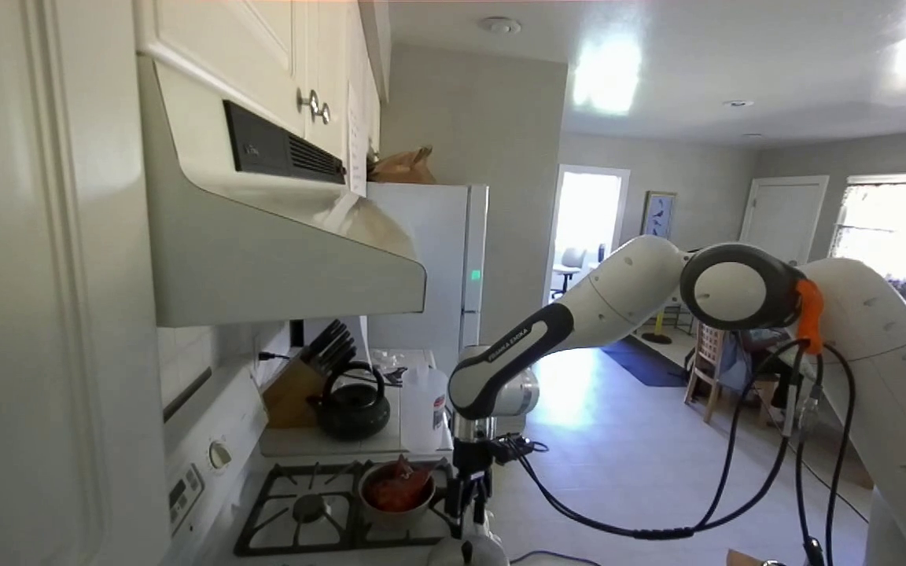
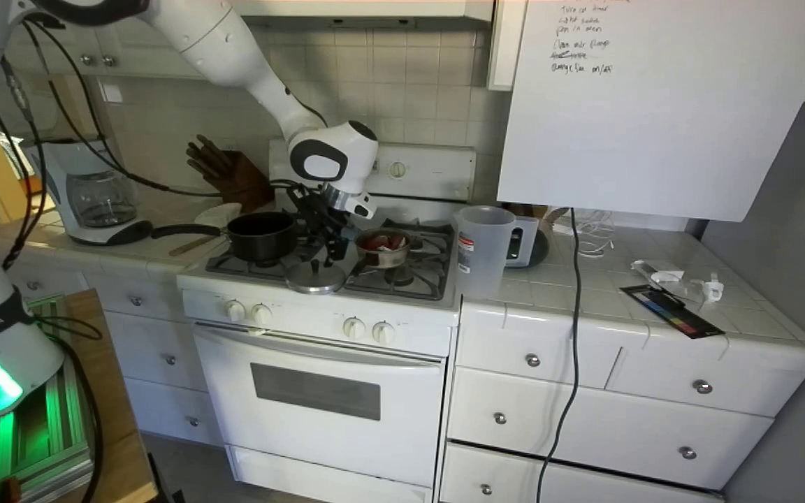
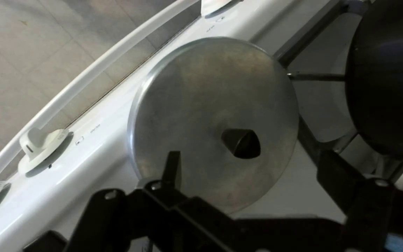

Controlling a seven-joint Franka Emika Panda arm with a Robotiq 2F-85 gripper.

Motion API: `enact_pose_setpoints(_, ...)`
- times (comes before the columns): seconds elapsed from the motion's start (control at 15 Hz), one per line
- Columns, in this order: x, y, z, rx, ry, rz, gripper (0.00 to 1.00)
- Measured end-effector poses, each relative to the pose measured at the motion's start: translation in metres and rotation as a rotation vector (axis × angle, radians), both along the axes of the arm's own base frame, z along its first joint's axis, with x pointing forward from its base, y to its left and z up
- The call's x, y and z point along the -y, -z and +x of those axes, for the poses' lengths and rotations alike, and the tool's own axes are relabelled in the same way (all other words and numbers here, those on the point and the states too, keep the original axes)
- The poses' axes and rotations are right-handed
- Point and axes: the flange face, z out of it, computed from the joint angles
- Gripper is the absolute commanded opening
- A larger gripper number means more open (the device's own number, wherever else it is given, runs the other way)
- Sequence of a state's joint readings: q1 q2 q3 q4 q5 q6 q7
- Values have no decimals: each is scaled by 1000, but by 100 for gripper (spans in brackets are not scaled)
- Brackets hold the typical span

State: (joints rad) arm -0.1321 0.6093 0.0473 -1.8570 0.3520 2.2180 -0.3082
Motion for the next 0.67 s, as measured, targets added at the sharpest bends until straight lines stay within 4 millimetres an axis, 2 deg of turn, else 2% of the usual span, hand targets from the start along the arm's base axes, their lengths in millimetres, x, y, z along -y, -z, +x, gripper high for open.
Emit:
enact_pose_setpoints(0.33,-18,5,9,-45,-28,30,97)
enact_pose_setpoints(0.53,-25,6,8,-74,-38,43,88)
enact_pose_setpoints(0.67,-27,8,5,-96,-40,50,91)
